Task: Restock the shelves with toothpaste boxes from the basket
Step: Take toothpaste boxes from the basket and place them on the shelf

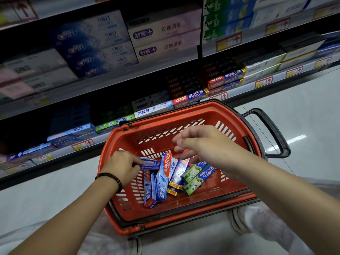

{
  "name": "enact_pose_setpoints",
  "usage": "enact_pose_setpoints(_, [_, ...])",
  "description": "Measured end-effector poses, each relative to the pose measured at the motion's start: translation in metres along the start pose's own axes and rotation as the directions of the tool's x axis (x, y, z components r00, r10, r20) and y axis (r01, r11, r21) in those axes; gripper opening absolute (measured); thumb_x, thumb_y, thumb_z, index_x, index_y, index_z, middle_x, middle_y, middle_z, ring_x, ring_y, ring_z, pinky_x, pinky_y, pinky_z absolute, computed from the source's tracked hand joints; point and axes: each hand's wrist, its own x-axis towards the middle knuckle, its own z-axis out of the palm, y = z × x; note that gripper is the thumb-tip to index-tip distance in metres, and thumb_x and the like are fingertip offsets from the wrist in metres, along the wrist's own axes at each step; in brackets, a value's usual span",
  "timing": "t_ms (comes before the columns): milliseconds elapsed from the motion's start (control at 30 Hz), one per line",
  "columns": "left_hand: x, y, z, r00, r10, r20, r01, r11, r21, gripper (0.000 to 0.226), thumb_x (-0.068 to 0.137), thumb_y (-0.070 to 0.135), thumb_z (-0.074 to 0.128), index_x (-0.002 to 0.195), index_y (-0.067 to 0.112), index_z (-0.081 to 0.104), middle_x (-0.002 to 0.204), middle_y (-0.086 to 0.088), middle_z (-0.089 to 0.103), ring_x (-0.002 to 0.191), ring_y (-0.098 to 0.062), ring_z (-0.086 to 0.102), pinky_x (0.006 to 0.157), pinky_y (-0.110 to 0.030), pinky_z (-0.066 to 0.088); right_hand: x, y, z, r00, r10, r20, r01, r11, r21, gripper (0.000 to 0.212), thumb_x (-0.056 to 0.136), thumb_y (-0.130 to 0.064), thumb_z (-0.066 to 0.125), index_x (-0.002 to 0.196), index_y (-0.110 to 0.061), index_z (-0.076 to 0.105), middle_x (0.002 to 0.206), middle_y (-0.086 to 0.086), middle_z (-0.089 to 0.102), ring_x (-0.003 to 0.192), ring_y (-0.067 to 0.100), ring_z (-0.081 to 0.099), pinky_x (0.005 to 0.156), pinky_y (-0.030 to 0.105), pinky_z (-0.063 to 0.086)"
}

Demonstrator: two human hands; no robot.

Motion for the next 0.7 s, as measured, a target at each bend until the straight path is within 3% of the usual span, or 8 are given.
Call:
enact_pose_setpoints(133, [-0.001, 0.004, -0.012, 0.999, -0.03, -0.02, 0.029, 0.997, -0.067, 0.019, 0.095, 0.035, 0.066, 0.101, 0.046, 0.08, 0.107, 0.016, 0.074, 0.083, -0.004, 0.063, 0.063, -0.019, 0.052, 0.002, 0.002, 0.001, 1.0, 0.0, -0.008, 0.0, 1.0, -0.021, 0.014, 0.104, -0.022, 0.063, 0.105, -0.024, 0.078, 0.102, -0.002, 0.081, 0.093, 0.017, 0.078, 0.076, 0.03, 0.058])
enact_pose_setpoints(267, [-0.007, 0.011, -0.024, 0.997, -0.022, -0.08, 0.009, 0.987, -0.158, 0.018, 0.096, 0.035, 0.067, 0.104, 0.045, 0.08, 0.111, 0.018, 0.076, 0.07, -0.001, 0.061, 0.053, -0.01, 0.04, 0.003, 0.002, 0.0, 1.0, -0.004, -0.018, 0.003, 1.0, -0.027, 0.015, 0.104, -0.021, 0.064, 0.103, -0.024, 0.078, 0.102, -0.001, 0.081, 0.093, 0.018, 0.078, 0.076, 0.03, 0.058])
enact_pose_setpoints(367, [-0.014, 0.017, -0.035, 0.991, -0.031, -0.127, -0.001, 0.969, -0.247, 0.021, 0.096, 0.037, 0.067, 0.112, 0.048, 0.077, 0.095, 0.019, 0.077, 0.057, -0.007, 0.065, 0.05, -0.021, 0.054, 0.003, 0.002, 0.0, 1.0, -0.015, -0.025, 0.014, 0.999, -0.033, 0.015, 0.104, -0.021, 0.065, 0.101, -0.026, 0.079, 0.102, -0.001, 0.08, 0.095, 0.02, 0.078, 0.075, 0.03, 0.057])
enact_pose_setpoints(433, [-0.018, 0.02, -0.044, 0.987, -0.035, -0.157, -0.012, 0.957, -0.29, 0.033, 0.095, 0.037, 0.07, 0.125, 0.049, 0.071, 0.093, 0.017, 0.074, 0.055, -0.007, 0.065, 0.056, -0.026, 0.06, 0.003, 0.002, 0.0, 0.999, -0.023, -0.038, 0.022, 0.999, -0.037, 0.015, 0.103, -0.021, 0.065, 0.102, -0.026, 0.079, 0.103, -0.001, 0.08, 0.093, 0.021, 0.078, 0.076, 0.032, 0.058])
enact_pose_setpoints(533, [-0.025, 0.021, -0.056, 0.973, -0.058, -0.223, -0.032, 0.924, -0.38, 0.058, 0.088, 0.036, 0.077, 0.141, 0.047, 0.056, 0.098, 0.016, 0.071, 0.07, 0.002, 0.065, 0.066, -0.019, 0.057, 0.004, 0.002, 0.001, 0.998, -0.029, -0.057, 0.026, 0.999, -0.046, 0.012, 0.102, -0.021, 0.067, 0.102, -0.026, 0.078, 0.103, -0.004, 0.079, 0.09, 0.018, 0.079, 0.074, 0.032, 0.058])
enact_pose_setpoints(633, [-0.031, 0.026, -0.064, 0.958, -0.12, -0.262, -0.021, 0.877, -0.479, 0.047, 0.084, 0.038, 0.081, 0.127, 0.042, 0.062, 0.084, 0.022, 0.069, 0.067, 0.006, 0.067, 0.056, -0.012, 0.052, 0.005, 0.002, 0.004, 0.996, -0.031, -0.083, 0.026, 0.998, -0.062, 0.007, 0.101, -0.022, 0.069, 0.103, -0.025, 0.075, 0.102, -0.002, 0.078, 0.091, 0.021, 0.078, 0.074, 0.032, 0.058])
enact_pose_setpoints(700, [-0.034, 0.027, -0.068, 0.944, -0.158, -0.289, -0.006, 0.869, -0.494, 0.033, 0.082, 0.038, 0.081, 0.112, 0.04, 0.067, 0.084, 0.022, 0.068, 0.071, 0.008, 0.067, 0.06, -0.015, 0.056, 0.006, 0.003, 0.007, 0.993, -0.044, -0.109, 0.034, 0.995, -0.093, 0.005, 0.1, -0.024, 0.072, 0.103, -0.025, 0.074, 0.103, 0.006, 0.079, 0.093, 0.027, 0.077, 0.077, 0.037, 0.058])
